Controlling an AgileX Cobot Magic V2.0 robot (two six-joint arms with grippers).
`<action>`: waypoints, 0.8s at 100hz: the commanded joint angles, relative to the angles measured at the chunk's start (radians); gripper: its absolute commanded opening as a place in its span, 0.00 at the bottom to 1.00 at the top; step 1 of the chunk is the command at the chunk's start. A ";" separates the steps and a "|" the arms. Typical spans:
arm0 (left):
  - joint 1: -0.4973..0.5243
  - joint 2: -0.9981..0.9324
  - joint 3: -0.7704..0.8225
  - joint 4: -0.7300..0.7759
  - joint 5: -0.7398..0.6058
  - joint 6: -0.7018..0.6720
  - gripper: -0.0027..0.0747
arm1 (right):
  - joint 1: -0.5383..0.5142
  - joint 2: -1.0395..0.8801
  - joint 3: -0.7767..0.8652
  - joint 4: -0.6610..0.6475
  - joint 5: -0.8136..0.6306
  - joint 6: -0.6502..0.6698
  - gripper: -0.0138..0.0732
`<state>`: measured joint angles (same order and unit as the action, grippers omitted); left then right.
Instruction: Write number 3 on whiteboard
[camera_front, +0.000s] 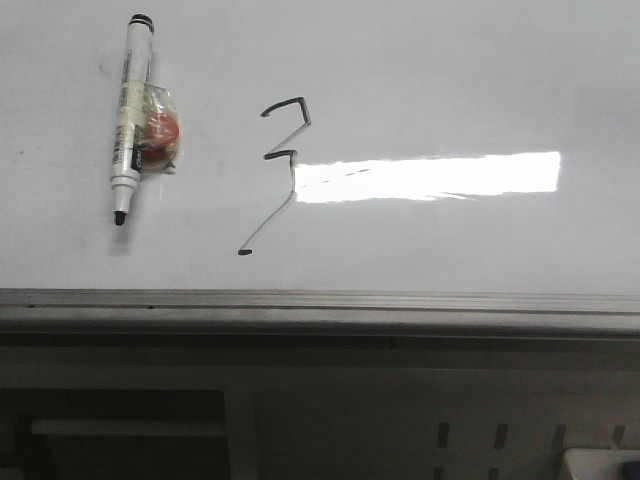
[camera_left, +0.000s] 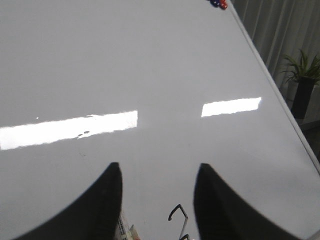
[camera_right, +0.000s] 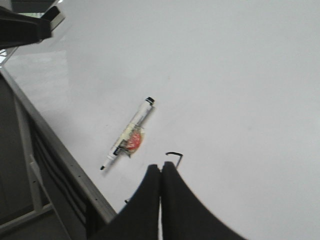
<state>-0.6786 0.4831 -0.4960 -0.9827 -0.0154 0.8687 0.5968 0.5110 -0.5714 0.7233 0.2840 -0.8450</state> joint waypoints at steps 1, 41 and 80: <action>0.000 -0.065 0.011 0.007 -0.001 0.012 0.17 | -0.006 -0.063 0.072 0.007 -0.173 -0.001 0.08; 0.000 -0.184 0.184 -0.036 0.015 0.008 0.01 | -0.006 -0.252 0.328 0.007 -0.307 -0.001 0.08; 0.000 -0.184 0.233 -0.036 0.015 0.008 0.01 | -0.006 -0.252 0.340 0.007 -0.307 -0.001 0.08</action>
<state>-0.6786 0.2915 -0.2402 -1.0092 0.0374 0.8773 0.5968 0.2537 -0.2071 0.7269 0.0410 -0.8450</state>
